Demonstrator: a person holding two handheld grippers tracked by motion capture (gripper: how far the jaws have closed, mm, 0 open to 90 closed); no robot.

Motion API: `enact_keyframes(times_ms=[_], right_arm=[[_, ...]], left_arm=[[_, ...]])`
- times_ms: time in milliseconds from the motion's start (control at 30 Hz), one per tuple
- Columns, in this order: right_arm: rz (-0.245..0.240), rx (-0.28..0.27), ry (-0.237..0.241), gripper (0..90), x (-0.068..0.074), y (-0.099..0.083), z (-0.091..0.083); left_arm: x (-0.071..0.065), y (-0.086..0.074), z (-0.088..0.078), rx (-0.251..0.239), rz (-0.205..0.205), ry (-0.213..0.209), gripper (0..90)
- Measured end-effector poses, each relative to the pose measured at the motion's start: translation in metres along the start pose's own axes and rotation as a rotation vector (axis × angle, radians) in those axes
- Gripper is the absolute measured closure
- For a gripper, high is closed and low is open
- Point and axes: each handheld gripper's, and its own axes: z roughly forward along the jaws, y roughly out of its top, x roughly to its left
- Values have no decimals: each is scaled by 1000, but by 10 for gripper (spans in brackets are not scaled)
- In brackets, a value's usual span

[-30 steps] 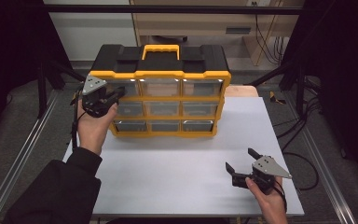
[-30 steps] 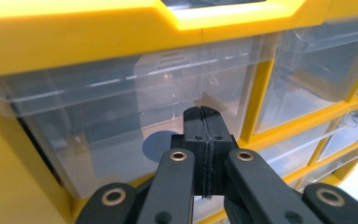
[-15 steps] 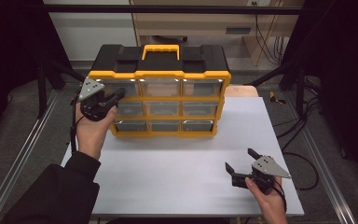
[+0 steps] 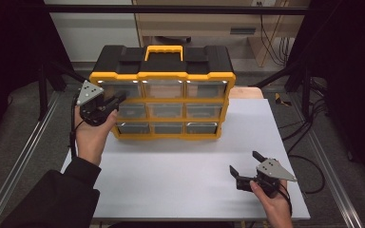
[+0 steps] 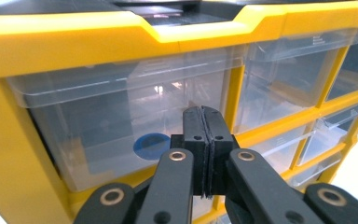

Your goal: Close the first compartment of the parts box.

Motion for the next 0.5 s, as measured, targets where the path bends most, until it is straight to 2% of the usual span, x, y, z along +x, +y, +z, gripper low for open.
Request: enact_keyframes(times_ms=[300, 500], right_arm=[[-6, 1, -5, 41, 0, 0, 0], [-6, 1, -5, 41, 0, 0, 0]], left_arm=[[-3, -5, -4, -27, 14, -10, 869], [-7, -10, -6, -35, 20, -18, 789]])
